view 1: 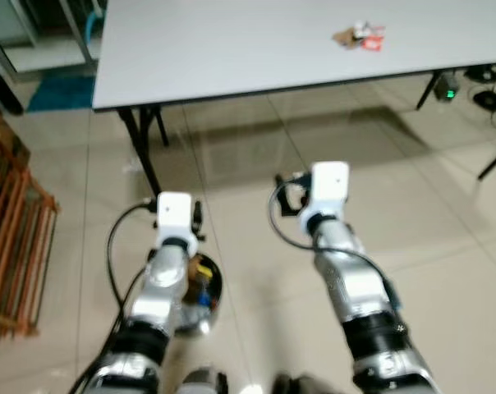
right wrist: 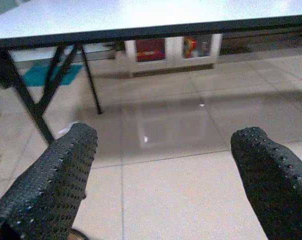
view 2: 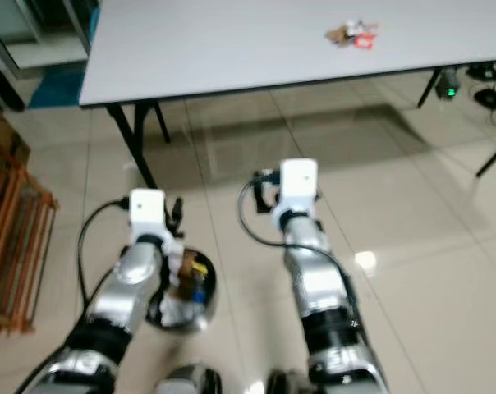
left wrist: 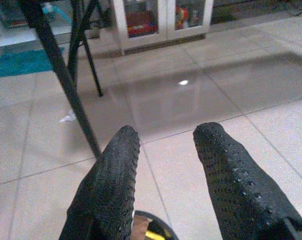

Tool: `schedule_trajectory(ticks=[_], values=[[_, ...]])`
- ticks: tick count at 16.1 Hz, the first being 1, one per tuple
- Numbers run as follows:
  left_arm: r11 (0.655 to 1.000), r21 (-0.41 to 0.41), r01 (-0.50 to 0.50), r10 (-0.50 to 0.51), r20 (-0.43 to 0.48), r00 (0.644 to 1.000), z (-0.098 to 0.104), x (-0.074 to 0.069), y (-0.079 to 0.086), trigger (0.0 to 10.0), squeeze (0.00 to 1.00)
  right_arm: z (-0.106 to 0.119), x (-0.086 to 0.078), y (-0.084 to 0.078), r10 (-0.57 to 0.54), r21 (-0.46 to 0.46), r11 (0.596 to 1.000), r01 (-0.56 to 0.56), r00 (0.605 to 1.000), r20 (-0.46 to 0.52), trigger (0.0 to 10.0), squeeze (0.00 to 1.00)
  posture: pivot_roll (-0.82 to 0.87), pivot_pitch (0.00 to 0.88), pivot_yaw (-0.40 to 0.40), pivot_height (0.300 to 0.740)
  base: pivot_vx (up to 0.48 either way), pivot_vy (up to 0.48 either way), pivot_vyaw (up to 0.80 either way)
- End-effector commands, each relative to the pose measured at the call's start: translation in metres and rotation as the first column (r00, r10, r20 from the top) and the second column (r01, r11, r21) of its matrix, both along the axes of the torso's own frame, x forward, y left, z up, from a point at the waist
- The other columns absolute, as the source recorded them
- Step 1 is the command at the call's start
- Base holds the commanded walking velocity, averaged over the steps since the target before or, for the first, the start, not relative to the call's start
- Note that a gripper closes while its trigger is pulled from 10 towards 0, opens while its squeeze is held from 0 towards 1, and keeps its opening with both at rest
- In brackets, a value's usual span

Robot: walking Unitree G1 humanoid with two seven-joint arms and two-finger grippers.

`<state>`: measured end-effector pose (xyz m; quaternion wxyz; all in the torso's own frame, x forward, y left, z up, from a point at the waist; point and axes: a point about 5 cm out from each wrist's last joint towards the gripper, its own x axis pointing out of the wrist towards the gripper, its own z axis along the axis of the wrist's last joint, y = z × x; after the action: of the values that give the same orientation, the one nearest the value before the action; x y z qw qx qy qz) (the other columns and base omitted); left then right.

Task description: Picking trash to rubbish bin

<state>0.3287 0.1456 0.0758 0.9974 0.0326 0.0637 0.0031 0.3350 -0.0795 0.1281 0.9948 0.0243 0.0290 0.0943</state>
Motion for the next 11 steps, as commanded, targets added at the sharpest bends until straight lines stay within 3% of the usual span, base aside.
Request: schedule_trajectory(ticks=[1, 4, 10, 11], values=[[1.000, 0.004, -0.005, 0.005, -0.005, 1.000, -0.0006, -0.0005, -0.0012, 10.0, 0.00, 0.0018, -0.0006, 0.0013, 0.017, -0.030, 0.999, -0.016, 1.000, 0.006, 10.0, 0.00, 0.01, 0.136, 0.061, 0.740, 0.000, -0.480, 0.80], [1.000, 0.004, -0.002, 0.002, -0.003, 1.000, 0.0000, -0.0001, -0.0038, 10.0, 0.00, 0.0007, -0.0023, 0.0036, 0.033, -0.027, 0.999, -0.033, 0.999, -0.004, 10.0, 0.00, 0.01, 0.121, 0.064, 0.740, 0.000, -0.480, 0.80], [1.000, 0.015, 0.008, -0.008, -0.003, 1.000, -0.0003, -0.0005, -0.0045, 10.0, 0.00, -0.0013, -0.0038, 0.0072, 0.050, -0.022, 0.998, -0.051, 0.999, -0.012, 10.0, 0.00, 0.02, 0.107, 0.062, 0.740, 0.000, -0.374, 0.00], [1.000, 0.016, 0.006, -0.006, -0.004, 1.000, -0.0005, -0.0007, -0.0040, 10.0, 0.00, -0.0025, -0.0049, 0.0095, 0.064, -0.049, 0.997, -0.065, 0.998, -0.014, 10.0, 0.00, 0.01, 0.108, 0.062, 0.740, 0.000, -0.480, 0.80]])
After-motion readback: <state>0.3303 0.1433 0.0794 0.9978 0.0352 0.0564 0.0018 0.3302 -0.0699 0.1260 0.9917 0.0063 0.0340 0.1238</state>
